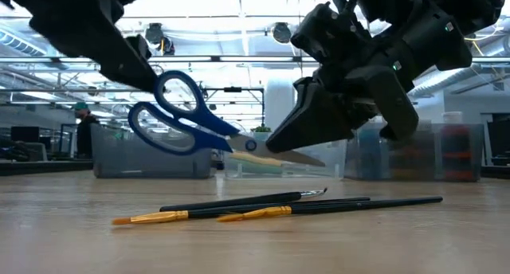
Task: Pick & Place Paint Supplies
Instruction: Put the blue scissors into the transparent bin
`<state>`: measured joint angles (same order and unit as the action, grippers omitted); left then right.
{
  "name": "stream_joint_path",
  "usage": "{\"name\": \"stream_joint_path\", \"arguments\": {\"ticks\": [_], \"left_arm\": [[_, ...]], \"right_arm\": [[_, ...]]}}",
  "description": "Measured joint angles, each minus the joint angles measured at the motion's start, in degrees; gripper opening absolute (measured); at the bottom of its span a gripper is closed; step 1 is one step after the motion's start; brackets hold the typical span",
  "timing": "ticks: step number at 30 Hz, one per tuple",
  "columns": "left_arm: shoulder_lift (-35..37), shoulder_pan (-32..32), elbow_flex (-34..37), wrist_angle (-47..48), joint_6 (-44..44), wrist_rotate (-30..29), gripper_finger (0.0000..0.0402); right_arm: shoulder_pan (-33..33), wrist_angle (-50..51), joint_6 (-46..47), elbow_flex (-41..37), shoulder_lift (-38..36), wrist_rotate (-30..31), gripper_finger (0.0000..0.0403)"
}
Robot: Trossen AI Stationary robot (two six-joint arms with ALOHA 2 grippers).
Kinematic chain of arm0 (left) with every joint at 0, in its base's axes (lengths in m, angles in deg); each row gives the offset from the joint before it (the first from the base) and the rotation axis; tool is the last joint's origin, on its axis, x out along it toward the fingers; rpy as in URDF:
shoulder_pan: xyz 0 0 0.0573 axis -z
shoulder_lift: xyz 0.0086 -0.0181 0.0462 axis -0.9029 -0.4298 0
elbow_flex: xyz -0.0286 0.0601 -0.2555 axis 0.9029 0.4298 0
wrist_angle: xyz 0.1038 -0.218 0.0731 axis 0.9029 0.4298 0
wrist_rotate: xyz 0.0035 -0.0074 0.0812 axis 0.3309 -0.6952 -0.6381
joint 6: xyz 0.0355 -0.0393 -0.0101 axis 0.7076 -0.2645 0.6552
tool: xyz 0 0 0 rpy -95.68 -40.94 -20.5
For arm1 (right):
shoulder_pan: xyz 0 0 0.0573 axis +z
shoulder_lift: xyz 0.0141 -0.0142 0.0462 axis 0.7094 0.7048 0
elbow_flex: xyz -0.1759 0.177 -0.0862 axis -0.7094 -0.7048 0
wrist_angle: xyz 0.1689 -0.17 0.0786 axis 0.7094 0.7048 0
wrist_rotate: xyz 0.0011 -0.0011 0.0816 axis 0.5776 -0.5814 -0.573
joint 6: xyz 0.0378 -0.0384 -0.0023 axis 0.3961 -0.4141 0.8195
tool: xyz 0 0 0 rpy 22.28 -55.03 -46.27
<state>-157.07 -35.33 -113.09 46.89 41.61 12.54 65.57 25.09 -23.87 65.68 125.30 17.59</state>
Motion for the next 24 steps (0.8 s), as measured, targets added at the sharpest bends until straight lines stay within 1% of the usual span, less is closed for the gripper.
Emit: {"name": "stream_joint_path", "arguments": {"ticks": [3, 7, 11, 15, 17, 19, 22, 24], "left_arm": [[-1.87, -0.04, 0.00, -0.28, 0.23, 0.11, 0.0252], [-3.76, -0.07, 0.00, -0.90, 0.25, 0.03, 0.0263], [-5.02, -0.23, 0.00, -3.64, 1.27, -0.08, 0.0258], [-5.28, -1.07, 0.00, -6.34, 3.36, -0.68, 0.0237], [-5.28, -1.63, -0.01, -7.41, 3.55, -0.66, 0.0216], [-5.28, -2.20, -0.02, -7.24, 3.57, 0.12, 0.0184], [-5.28, -3.00, -0.02, -6.91, 3.11, 3.07, 0.0115], [-5.28, -3.48, -0.02, -6.39, 2.18, 3.78, 0.0060]], "right_arm": [[0.00, 0.07, -0.15, 0.00, -0.02, 0.06, 0.0001], [-0.02, -1.50, -0.19, 0.00, -0.02, 0.09, 0.0001], [-0.01, -3.49, -0.69, 0.00, -0.02, -0.22, 0.0000], [0.00, -3.34, -0.79, 0.00, -0.02, -0.32, 0.0000], [-0.01, -3.38, -0.78, 0.00, -0.02, -0.35, 0.0000], [-0.02, -3.37, -0.78, 0.00, -0.02, -0.39, 0.0000], [-0.01, -3.37, -0.80, 0.00, -0.02, -0.46, 0.0000], [0.03, -3.36, -0.81, 0.00, -0.02, -1.00, 0.0000]]}}
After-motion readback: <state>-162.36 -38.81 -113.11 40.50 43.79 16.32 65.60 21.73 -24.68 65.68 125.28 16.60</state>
